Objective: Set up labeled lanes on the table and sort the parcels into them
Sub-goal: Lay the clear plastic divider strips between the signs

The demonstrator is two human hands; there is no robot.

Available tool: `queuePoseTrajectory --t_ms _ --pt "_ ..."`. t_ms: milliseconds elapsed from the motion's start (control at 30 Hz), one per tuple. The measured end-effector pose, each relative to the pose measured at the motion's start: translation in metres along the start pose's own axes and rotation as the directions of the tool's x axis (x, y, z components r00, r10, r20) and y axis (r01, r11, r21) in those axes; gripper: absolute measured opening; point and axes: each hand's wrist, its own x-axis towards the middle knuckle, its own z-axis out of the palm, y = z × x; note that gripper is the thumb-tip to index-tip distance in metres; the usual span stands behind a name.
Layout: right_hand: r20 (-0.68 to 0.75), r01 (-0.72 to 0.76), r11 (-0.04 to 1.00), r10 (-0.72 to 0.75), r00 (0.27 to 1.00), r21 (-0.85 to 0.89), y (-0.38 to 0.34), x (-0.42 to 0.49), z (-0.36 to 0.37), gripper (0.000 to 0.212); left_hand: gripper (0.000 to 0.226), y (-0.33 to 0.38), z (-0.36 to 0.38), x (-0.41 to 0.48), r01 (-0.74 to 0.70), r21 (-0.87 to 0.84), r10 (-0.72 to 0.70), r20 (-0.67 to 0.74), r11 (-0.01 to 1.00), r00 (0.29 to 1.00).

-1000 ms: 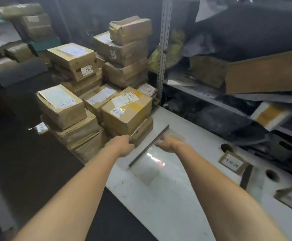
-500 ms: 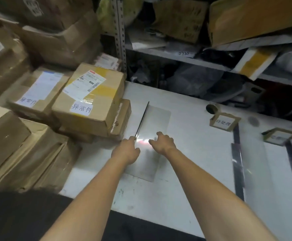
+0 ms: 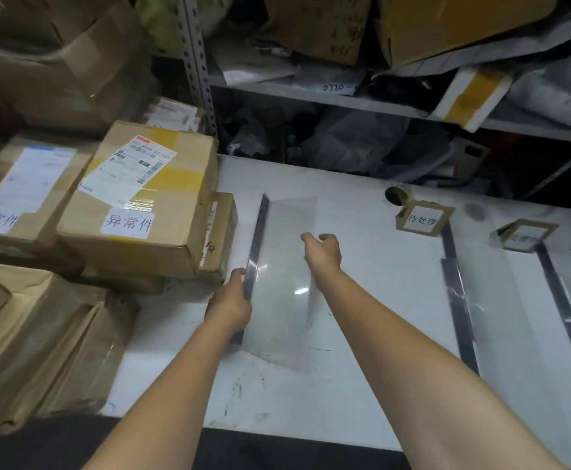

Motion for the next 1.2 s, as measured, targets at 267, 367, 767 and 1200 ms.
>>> queuePoseTrajectory --t_ms 267,367,767,1200 --pt "0.242 0.147 0.989 -0.138 0.960 -0.021 -0.027 -0.024 0.002 0.034 0.047 0.018 0.009 -0.006 -0.017 0.039 0.015 0.047 0.999 0.999" --pt "0.304 0.210 0.967 -0.159 0.939 -0.143 -0.026 -0.032 0.016 0.037 0.043 0.028 0.002 -0.010 -0.051 -0.121 0.051 -0.004 0.991 0.999" --pt "0.378 0.190 0.944 -0.078 0.923 -0.268 -0.028 -0.044 0.007 0.036 0.048 0.062 -0.009 -0.044 -0.166 -0.322 0.163 -0.038 0.932 0.986" --pt "0.396 0.230 0.912 -0.083 0.915 -0.341 -0.045 -0.050 0.013 0.084 0.022 0.062 -0.026 -0.085 -0.074 -0.054 0.041 -0.459 0.996 0.888"
